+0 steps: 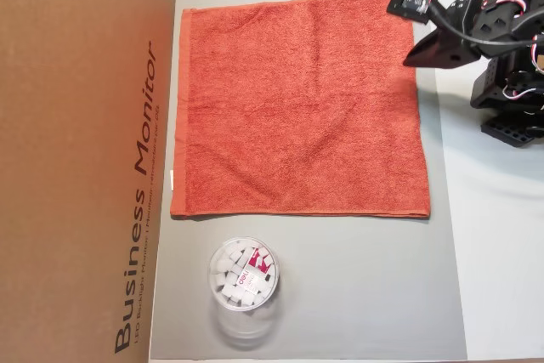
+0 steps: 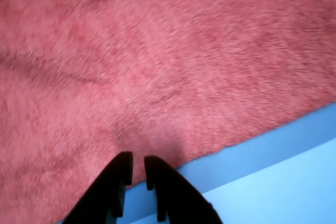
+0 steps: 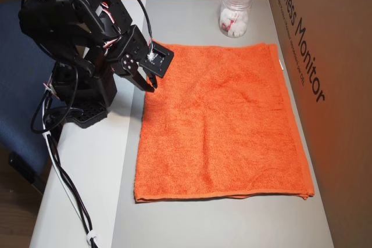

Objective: Fold the blanket.

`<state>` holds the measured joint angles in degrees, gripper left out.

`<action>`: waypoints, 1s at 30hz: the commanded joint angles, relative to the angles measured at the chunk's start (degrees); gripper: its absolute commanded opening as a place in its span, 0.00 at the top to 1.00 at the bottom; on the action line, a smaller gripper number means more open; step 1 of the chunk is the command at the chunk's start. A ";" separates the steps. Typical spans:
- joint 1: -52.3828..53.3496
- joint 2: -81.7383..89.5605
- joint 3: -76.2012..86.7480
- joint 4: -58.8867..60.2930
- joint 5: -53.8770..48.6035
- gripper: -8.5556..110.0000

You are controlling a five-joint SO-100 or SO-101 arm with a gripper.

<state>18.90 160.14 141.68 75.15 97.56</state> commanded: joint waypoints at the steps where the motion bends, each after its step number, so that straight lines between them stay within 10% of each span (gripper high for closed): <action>1: 3.25 -0.18 -4.31 -0.35 0.35 0.92; 30: 28.65 -0.44 -23.47 16.17 25.93 0.92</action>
<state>45.26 160.40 120.76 91.14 121.99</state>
